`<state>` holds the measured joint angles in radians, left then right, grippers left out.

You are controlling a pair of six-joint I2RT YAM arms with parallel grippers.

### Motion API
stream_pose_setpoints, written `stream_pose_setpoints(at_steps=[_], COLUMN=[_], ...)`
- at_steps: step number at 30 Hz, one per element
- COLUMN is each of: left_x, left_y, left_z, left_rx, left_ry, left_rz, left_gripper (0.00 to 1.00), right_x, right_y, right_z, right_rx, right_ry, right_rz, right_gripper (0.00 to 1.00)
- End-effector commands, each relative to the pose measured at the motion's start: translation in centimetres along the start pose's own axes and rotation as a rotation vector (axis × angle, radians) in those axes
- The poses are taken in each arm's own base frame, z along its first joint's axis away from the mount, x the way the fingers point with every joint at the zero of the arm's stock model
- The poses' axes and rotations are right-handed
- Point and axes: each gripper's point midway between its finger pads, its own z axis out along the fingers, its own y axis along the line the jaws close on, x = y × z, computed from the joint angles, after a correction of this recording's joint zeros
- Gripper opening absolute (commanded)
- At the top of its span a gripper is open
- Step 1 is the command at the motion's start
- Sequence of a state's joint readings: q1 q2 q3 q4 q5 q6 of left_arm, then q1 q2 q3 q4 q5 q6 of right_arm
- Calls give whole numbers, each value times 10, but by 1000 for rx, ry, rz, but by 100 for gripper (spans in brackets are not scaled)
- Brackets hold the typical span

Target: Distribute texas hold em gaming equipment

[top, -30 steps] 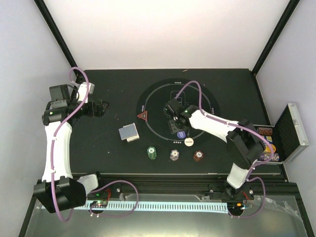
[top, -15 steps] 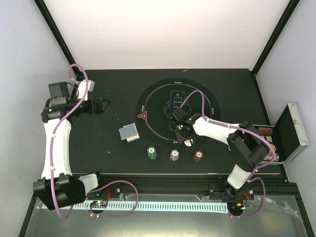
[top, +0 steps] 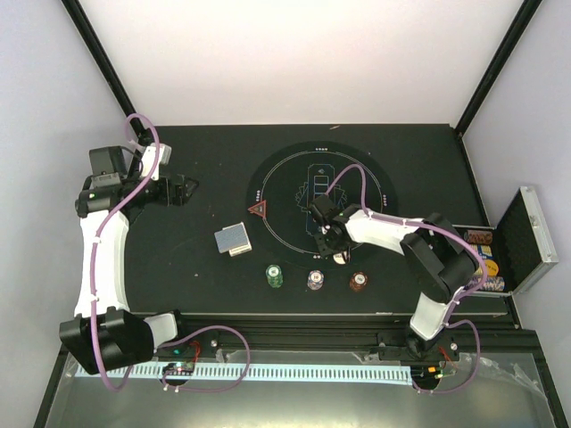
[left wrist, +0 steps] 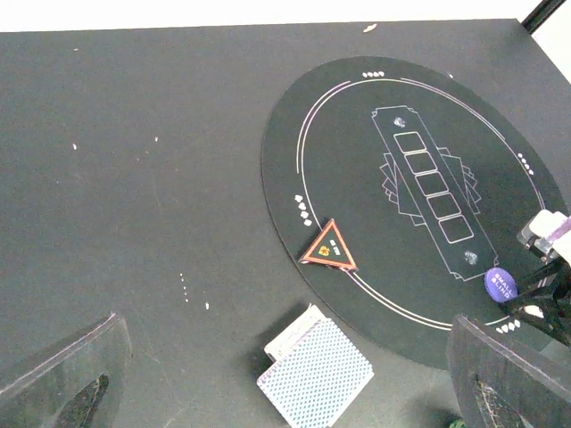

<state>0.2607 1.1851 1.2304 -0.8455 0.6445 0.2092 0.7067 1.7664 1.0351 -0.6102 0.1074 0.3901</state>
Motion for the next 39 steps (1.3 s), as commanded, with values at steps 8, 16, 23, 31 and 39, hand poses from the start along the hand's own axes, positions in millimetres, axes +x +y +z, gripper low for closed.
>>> stream_pose_setpoints(at_steps=[8, 16, 23, 31, 39], left_x=[-14, -10, -7, -10, -8], left_y=[-2, -4, -4, -3, -1], left_z=[-5, -4, 0, 2, 3], left_rx=[12, 26, 43, 47, 46], left_ry=[-32, -18, -7, -5, 10], left_rz=[-4, -5, -6, -2, 6], left_gripper=[99, 99, 99, 99, 99], right_x=[-22, -80, -142, -180, -220], right_y=[-10, -37, -54, -62, -82], right_z=[23, 37, 46, 63, 76], right_rx=[10, 57, 81, 81, 74], right_ry=[-3, -41, -81, -78, -93], right_rz=[21, 82, 140, 171, 223], right_gripper=[35, 32, 31, 30, 30])
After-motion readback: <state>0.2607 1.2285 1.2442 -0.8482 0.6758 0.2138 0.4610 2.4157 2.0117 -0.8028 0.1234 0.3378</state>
